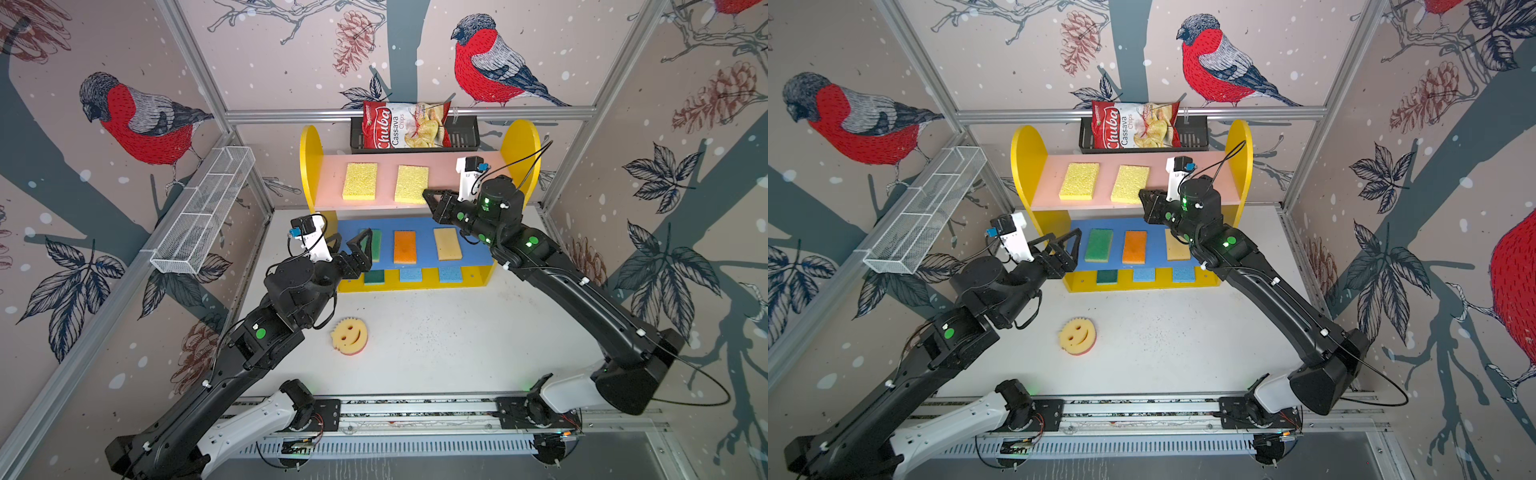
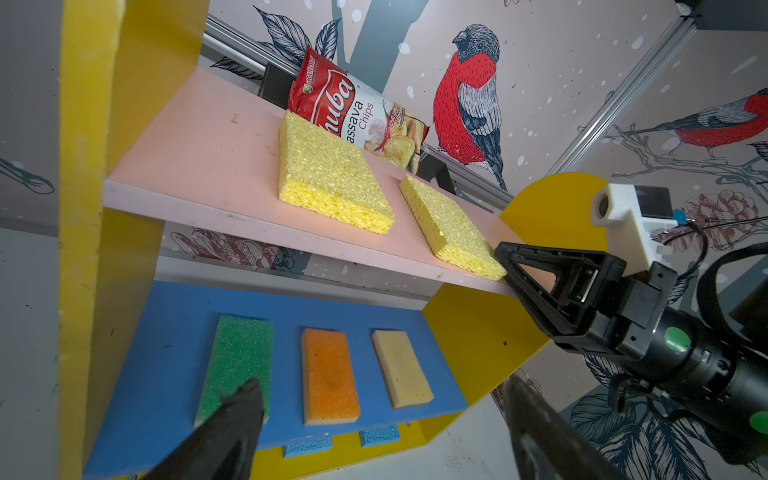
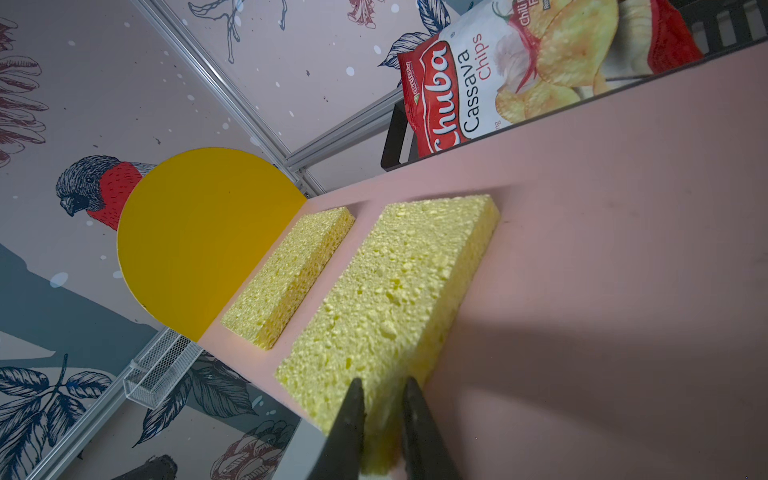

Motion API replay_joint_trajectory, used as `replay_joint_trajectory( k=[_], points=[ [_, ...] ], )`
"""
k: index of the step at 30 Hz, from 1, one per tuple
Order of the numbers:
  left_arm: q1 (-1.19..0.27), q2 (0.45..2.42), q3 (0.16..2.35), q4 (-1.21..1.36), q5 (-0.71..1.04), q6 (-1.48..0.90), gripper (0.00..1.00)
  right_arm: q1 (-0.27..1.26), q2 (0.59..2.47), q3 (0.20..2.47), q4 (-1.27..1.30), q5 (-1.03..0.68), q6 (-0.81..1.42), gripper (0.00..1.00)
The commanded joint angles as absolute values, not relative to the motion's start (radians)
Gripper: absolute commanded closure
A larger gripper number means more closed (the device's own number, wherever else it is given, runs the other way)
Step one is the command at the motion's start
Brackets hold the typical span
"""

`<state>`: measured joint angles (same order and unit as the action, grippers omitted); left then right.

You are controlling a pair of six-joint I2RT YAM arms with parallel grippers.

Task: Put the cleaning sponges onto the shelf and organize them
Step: 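Lower the sponge flat onto the pink shelf beside the other sponge and open right gripper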

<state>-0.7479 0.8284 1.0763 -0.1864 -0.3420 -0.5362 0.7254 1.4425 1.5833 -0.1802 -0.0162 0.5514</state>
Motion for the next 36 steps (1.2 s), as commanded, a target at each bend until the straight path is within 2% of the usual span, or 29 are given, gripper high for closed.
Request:
replay_joint_trajectory(
  k=[1, 18, 21, 24, 30, 36],
  points=[
    [-0.747, 0.828, 1.072, -0.167, -0.334, -0.548, 0.11, 0.723, 1.441, 1.583, -0.161, 0.021, 0.546, 0.78],
    [-0.747, 0.82, 1.07, -0.168, -0.356, -0.532, 0.11, 0.722, 1.41, 1.598, -0.161, 0.042, 0.495, 0.75],
    [-0.747, 0.825, 1.075, -0.161, -0.358, -0.523, 0.11, 0.748, 1.388, 1.589, -0.155, 0.046, 0.477, 0.92],
    [-0.747, 0.842, 1.087, -0.158, -0.359, -0.512, 0.11, 0.794, 1.378, 1.583, -0.159, 0.049, 0.452, 0.99],
    [-0.747, 0.891, 1.122, -0.143, -0.336, -0.496, 0.11, 0.854, 1.415, 1.575, -0.169, 0.04, 0.437, 1.0],
    [-0.747, 0.909, 1.127, -0.143, -0.334, -0.5, 0.11, 0.846, 1.451, 1.597, -0.184, 0.039, 0.434, 1.0]
  ],
)
